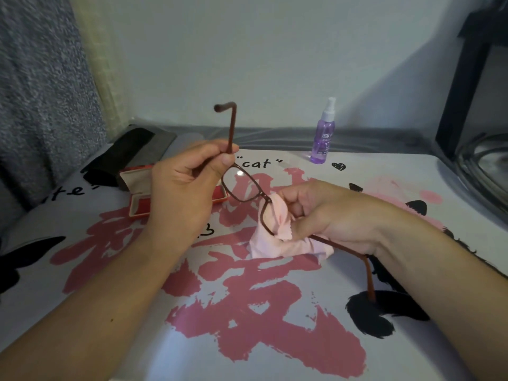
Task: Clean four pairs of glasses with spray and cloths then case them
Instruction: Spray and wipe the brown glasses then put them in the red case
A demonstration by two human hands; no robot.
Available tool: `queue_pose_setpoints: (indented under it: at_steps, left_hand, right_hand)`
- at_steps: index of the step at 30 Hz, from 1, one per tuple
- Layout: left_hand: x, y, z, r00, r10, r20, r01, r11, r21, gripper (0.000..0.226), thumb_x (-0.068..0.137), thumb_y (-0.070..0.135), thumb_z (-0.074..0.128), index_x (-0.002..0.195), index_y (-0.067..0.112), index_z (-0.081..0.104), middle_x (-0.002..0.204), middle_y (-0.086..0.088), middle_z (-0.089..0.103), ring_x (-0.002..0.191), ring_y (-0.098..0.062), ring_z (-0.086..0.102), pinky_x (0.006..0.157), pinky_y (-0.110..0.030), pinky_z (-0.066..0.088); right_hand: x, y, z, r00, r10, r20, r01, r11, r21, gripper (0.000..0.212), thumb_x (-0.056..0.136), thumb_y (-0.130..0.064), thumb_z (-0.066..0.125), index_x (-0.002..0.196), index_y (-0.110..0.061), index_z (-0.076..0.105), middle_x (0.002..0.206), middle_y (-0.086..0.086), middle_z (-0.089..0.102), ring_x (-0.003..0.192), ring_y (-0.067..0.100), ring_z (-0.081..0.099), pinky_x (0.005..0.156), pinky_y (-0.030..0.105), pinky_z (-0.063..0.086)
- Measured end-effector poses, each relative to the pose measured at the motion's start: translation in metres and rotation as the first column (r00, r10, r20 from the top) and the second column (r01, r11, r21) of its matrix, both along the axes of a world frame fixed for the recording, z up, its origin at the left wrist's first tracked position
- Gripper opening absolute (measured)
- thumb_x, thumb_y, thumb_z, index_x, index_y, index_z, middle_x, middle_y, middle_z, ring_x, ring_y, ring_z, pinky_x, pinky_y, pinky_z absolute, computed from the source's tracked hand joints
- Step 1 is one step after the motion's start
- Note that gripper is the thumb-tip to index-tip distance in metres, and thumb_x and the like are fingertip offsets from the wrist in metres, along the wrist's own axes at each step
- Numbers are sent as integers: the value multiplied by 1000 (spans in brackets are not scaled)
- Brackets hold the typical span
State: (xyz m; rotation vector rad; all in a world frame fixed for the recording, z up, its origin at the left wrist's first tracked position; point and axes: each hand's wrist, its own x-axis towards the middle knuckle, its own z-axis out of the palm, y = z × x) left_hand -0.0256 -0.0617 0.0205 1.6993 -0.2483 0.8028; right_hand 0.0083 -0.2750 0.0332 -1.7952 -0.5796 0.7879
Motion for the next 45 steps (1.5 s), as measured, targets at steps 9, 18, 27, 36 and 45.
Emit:
queue_pose_setpoints:
  at_steps: [9,18,27,36,45]
  left_hand:
    - [-3,-7,0,995,-29,-93,26,999,-42,23,94,5,65,102,26,73,92,23,76,92,1,71,79,-13,54]
    - [2,-1,-1,998,14,-65,-17,999,-40,22,93,7,68,103,26,74,94,20,76,95,-2,71,85,-15,53]
    - [-2,-3,2,995,-26,-98,21,999,-46,26,93,6,68,98,30,74,92,19,77,91,-2,72,74,-11,53]
    - [-2,-4,1,986,-76,-149,66,995,-76,22,92,9,68,98,29,75,96,11,78,95,-11,74,82,-24,59]
    - [-3,-4,3,992,-26,-121,21,999,-39,23,94,7,66,101,28,74,96,18,77,93,-4,72,75,-11,54]
  right_hand:
    - [-7,11,-9,982,-164,94,161,986,42,20,84,5,72,88,-15,73,78,1,74,72,12,68,70,27,50]
    - [-3,7,-8,995,-90,43,85,991,99,19,96,12,52,100,0,66,87,6,67,82,14,64,78,32,54]
    - [-10,7,2,983,6,182,9,997,-82,32,81,12,59,88,-19,67,79,-3,66,74,14,58,69,32,44]
    - [-18,12,6,979,-4,202,38,986,-162,13,89,0,58,85,-10,66,64,-14,66,59,-2,60,55,14,44]
    - [-14,16,2,971,-203,125,210,976,-51,19,97,-12,52,81,-9,63,75,8,54,70,21,50,67,36,39]
